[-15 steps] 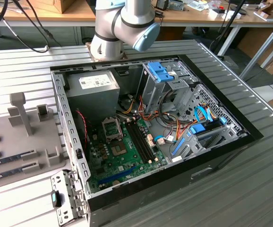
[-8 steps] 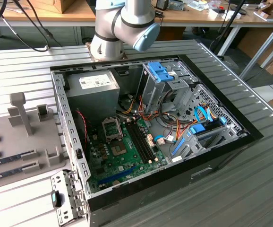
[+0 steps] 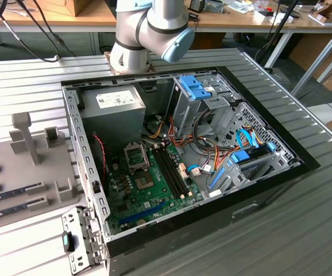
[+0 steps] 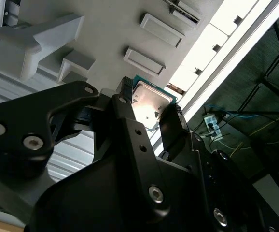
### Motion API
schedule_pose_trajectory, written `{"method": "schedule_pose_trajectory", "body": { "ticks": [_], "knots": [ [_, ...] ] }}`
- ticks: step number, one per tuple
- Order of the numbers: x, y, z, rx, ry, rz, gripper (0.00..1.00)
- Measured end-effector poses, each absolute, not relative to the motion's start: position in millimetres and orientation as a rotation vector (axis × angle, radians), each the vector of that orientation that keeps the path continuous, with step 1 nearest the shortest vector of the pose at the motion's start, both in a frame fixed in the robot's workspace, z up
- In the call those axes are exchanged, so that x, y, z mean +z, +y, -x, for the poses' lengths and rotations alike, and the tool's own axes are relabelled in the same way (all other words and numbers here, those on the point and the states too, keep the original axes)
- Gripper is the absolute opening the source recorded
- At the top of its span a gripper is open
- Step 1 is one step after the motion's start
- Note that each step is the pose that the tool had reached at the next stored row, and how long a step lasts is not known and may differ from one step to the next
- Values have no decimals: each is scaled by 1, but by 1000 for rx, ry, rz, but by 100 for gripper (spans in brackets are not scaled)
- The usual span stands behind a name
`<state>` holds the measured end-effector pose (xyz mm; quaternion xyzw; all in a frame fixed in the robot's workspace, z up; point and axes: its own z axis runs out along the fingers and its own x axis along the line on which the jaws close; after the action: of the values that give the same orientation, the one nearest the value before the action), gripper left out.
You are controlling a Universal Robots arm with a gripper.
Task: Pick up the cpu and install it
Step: 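Pick up the cpu and move it towards the insertion slot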
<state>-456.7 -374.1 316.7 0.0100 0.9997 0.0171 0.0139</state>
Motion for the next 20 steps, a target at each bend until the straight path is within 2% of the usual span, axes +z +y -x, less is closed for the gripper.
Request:
{"method": "schedule_pose_trajectory", "body": {
  "ticks": [20],
  "knots": [
    [329, -374, 457, 53, 3113, -31, 47]
  ]
}}
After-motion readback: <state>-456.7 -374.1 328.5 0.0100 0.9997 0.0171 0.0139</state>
